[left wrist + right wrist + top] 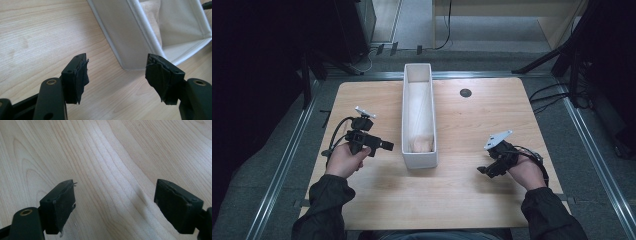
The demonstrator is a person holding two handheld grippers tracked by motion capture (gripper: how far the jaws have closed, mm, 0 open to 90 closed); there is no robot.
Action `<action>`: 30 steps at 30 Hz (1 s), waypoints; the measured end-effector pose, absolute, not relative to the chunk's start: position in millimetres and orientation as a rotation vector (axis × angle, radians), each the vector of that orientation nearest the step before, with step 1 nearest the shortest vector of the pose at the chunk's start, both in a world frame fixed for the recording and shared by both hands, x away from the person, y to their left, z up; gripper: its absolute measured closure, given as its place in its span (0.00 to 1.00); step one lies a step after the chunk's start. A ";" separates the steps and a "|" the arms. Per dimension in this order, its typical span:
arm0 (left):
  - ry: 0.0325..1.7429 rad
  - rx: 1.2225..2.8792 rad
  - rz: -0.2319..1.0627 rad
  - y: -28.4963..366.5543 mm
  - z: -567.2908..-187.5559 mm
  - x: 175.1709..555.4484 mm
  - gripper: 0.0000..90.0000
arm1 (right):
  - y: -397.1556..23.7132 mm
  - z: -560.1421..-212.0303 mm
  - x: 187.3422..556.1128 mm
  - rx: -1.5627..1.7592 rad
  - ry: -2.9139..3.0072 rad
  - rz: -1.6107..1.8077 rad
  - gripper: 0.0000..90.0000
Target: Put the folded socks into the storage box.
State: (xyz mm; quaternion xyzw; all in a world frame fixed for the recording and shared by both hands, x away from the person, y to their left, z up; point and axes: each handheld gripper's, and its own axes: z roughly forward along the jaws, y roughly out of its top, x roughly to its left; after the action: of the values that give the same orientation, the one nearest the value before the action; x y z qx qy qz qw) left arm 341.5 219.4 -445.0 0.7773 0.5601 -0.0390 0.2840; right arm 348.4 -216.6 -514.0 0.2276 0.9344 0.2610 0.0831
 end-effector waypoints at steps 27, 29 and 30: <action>1.458 2.103 -0.040 261.8 -488.2 326.2 0.37 | -214.4 -515.4 346.8 0.650 2.801 0.781 0.19; 1.465 2.102 -0.037 264.8 -489.9 325.6 0.37 | -214.4 -515.4 346.7 0.652 2.801 0.784 0.18; 1.473 2.100 -0.034 266.3 -490.9 325.1 0.37 | -214.4 -515.3 346.8 0.652 2.799 0.784 0.19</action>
State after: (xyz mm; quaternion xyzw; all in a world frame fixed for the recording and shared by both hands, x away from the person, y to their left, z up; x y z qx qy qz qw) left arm 325.1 266.3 -490.9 0.7849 0.5505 -0.0126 0.2842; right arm 346.8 -214.4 -515.3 0.2182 0.9365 0.2622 0.0813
